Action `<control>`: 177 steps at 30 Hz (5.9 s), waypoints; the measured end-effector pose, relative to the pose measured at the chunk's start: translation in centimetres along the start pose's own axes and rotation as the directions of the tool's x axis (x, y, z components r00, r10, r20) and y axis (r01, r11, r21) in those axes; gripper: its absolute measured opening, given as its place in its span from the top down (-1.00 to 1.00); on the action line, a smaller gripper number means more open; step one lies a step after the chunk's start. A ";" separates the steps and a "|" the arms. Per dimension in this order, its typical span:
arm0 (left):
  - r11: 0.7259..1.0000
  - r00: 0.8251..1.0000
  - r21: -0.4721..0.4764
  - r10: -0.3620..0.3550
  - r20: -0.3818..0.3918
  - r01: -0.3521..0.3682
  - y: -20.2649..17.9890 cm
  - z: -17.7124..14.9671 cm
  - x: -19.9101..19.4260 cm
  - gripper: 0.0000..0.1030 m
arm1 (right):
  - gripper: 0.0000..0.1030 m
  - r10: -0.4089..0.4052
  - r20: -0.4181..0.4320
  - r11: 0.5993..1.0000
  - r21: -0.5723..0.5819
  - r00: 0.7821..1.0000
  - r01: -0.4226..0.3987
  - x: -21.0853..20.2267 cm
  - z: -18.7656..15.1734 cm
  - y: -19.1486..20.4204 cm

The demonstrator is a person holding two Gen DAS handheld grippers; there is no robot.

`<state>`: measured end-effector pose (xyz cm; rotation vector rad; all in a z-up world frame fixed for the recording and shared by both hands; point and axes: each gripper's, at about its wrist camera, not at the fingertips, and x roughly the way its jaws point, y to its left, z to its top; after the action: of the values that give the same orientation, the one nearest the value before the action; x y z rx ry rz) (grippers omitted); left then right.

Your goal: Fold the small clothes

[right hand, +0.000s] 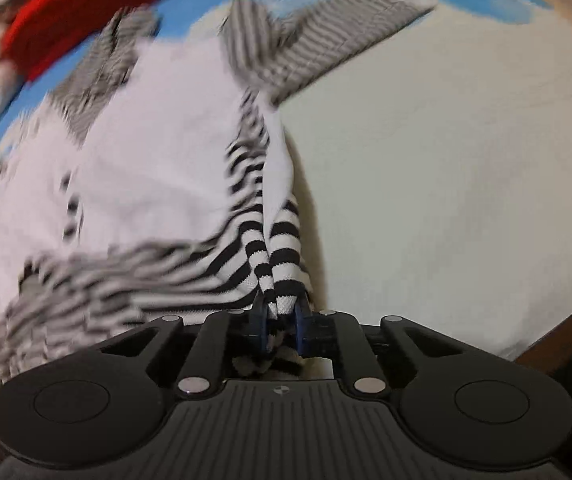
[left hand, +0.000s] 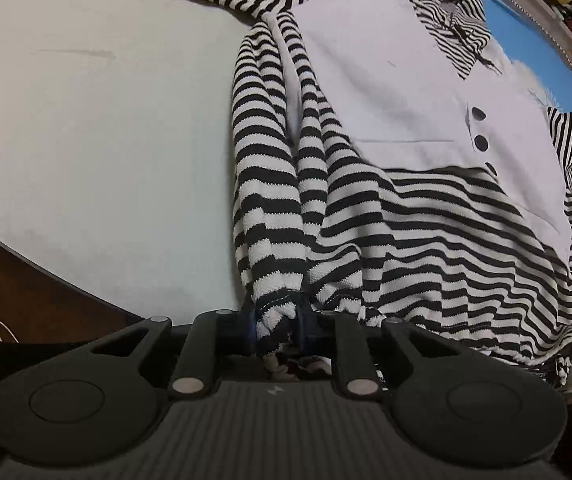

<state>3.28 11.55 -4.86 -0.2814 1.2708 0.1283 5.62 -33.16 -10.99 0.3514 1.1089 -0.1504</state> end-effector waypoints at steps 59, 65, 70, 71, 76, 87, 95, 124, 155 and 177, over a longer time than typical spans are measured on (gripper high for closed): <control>0.999 0.826 0.030 0.020 0.563 -0.045 2.6 24.7 0.3 0.53 | 0.65 0.222 0.584 0.928 -0.372 0.781 0.015 -9.7 13.0 13.2; 0.990 0.841 -0.143 0.091 0.534 -0.016 8.9 28.3 2.9 0.52 | 0.63 0.330 0.547 0.862 -0.507 0.769 -0.009 -7.2 17.1 17.0; 0.971 0.853 -0.235 0.158 0.497 -0.043 12.7 30.4 5.2 0.46 | 0.62 0.322 0.520 0.869 -0.494 0.791 -0.029 -2.8 18.8 18.1; 0.969 0.854 -0.244 0.166 0.492 -0.048 13.0 30.9 5.6 0.41 | 0.62 0.307 0.494 0.878 -0.476 0.814 -0.042 -1.7 19.0 18.1; 0.932 0.843 -0.358 0.234 0.484 -0.054 16.0 33.4 7.0 -0.43 | 0.61 0.320 0.421 0.871 -0.483 0.849 -0.088 0.5 19.8 19.9; 0.884 0.879 -0.467 0.203 0.432 0.025 20.0 35.6 10.4 0.43 | 0.55 0.311 0.368 0.844 -0.531 0.877 -0.076 3.0 19.4 20.7; 0.930 0.806 -0.369 0.221 0.549 -0.004 14.3 36.0 4.7 0.88 | 0.55 0.312 0.365 0.848 -0.523 0.877 -0.085 2.9 19.1 20.7; 0.986 0.948 -0.166 0.030 0.316 0.024 -1.9 27.3 -2.6 0.27 | 0.55 0.346 0.187 0.916 -0.279 0.919 -0.288 4.8 21.3 17.7; 0.990 0.953 -0.137 0.057 0.296 -0.017 -1.7 29.3 -0.6 0.24 | 0.93 0.241 0.321 0.940 -0.312 0.916 -0.137 4.7 23.5 17.0; 0.969 0.995 0.230 0.096 0.005 -0.094 -8.3 25.6 9.7 0.43 | 0.52 0.056 -0.032 0.950 -0.306 0.998 -0.063 14.4 22.8 13.4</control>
<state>31.85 10.16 -6.12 -0.0212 1.2926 0.0606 35.22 -27.85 -12.13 0.1081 1.1230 0.0807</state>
